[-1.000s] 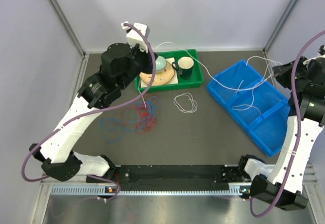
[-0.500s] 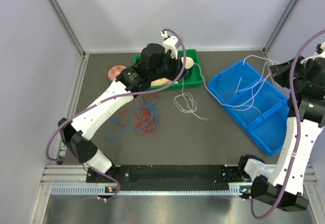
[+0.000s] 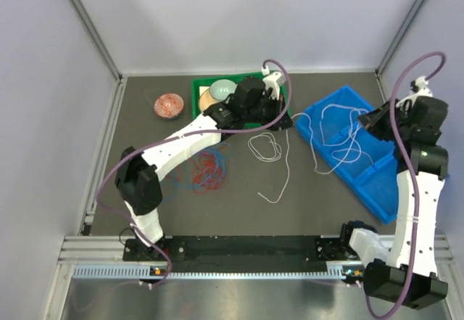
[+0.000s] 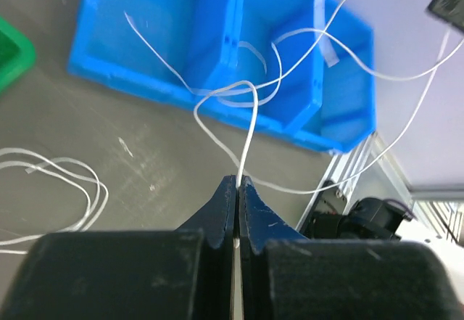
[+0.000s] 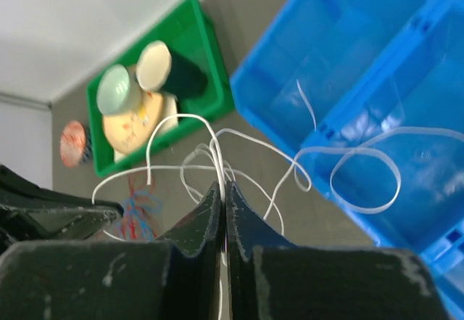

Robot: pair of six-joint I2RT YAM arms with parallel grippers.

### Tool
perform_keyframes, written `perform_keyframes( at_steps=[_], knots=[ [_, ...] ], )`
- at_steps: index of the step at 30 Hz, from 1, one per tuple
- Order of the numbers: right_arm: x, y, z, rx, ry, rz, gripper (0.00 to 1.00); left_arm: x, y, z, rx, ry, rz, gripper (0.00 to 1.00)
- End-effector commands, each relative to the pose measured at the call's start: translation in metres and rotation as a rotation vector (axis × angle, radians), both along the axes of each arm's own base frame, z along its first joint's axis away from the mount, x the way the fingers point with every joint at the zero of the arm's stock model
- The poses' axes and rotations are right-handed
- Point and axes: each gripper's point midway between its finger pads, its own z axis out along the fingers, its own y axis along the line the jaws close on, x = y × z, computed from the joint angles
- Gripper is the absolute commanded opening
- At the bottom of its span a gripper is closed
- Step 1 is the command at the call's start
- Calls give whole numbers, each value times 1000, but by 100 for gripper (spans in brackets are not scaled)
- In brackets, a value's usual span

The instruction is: Untangle the cables

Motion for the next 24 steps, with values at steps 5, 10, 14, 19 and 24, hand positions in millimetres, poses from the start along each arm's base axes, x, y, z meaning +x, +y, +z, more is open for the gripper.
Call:
perform_keyframes(
  at_steps=[5, 10, 14, 19, 24],
  knots=[
    [-24, 31, -77, -10, 147, 99, 0, -4, -13, -48, 86, 70, -2, 56],
    [-23, 54, -100, -88, 215, 137, 0, 19, 24, -35, 149, 7, 117, 84],
    [-11, 70, -105, -108, 217, 171, 0, 39, 82, -4, 125, -26, 270, 86],
    [17, 98, -106, -138, 191, 189, 0, 66, 181, -13, 157, 39, 532, 86],
    [61, 138, -131, -270, 254, 225, 0, 62, 242, -20, 154, 71, 680, 85]
  ],
)
